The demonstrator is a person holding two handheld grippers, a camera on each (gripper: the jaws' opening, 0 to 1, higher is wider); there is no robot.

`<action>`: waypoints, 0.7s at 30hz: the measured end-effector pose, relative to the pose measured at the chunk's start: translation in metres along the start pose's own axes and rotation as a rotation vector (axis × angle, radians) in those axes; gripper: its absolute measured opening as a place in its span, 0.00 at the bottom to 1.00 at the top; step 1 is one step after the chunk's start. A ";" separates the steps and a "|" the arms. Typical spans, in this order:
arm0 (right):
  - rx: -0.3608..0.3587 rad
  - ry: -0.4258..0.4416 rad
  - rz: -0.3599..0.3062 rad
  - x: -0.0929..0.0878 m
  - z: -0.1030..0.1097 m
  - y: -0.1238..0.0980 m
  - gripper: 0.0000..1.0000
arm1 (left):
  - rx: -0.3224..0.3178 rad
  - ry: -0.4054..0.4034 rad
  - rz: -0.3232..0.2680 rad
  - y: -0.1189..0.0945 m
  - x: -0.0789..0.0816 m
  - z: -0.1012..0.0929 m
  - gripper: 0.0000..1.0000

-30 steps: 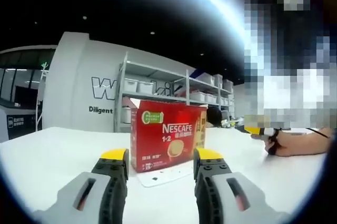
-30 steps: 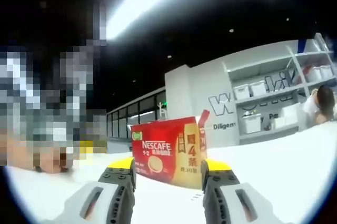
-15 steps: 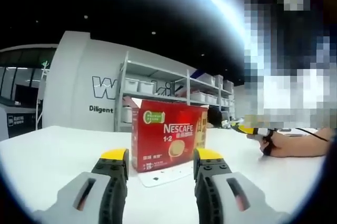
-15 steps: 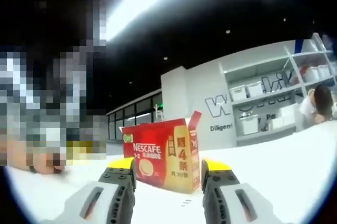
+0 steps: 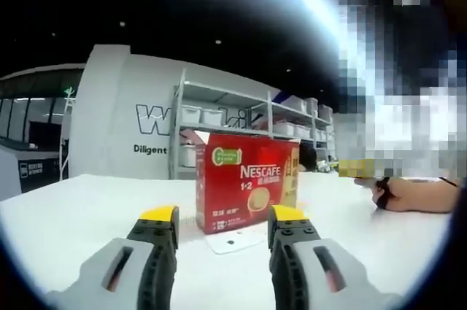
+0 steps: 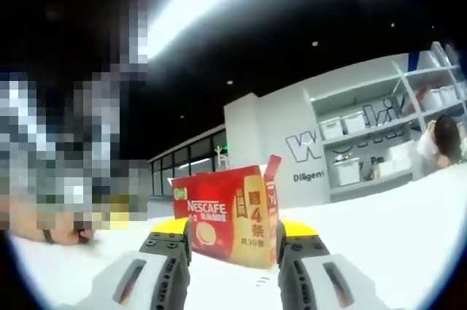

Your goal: Tear open the coffee pouch, take out the coffee, and pour the coffee from the pouch into the cup

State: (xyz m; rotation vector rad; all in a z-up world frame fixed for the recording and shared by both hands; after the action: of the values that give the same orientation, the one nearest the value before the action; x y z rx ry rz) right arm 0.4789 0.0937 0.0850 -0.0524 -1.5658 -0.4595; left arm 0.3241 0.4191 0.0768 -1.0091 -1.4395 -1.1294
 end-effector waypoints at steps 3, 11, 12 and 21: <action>0.001 0.003 -0.003 0.000 0.002 0.000 0.46 | -0.003 0.005 -0.006 0.003 0.000 -0.001 0.50; 0.023 0.023 -0.019 0.000 -0.003 0.006 0.47 | -0.062 0.082 0.030 0.001 -0.005 -0.018 0.49; 0.027 0.020 -0.013 -0.001 -0.004 0.007 0.47 | -0.057 0.105 0.027 0.002 -0.005 -0.019 0.49; 0.057 0.019 -0.009 -0.001 -0.003 0.009 0.48 | -0.057 -0.044 0.027 0.001 0.023 -0.022 0.49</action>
State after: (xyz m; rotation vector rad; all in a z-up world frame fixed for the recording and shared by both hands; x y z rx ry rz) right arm 0.4845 0.1012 0.0867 0.0026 -1.5601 -0.4210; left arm 0.3262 0.3987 0.1005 -1.0959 -1.4312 -1.1401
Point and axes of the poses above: the point that each gripper's makers call its tool centre point, and the gripper's own axes: y roughly forward along the fingers, z roughly to its left, x roughly out of its top, the point moved 5 cm from there along -y, roughly backward along the fingers, and after that the axes turned 13 degrees about x, right-handed, at the moved point
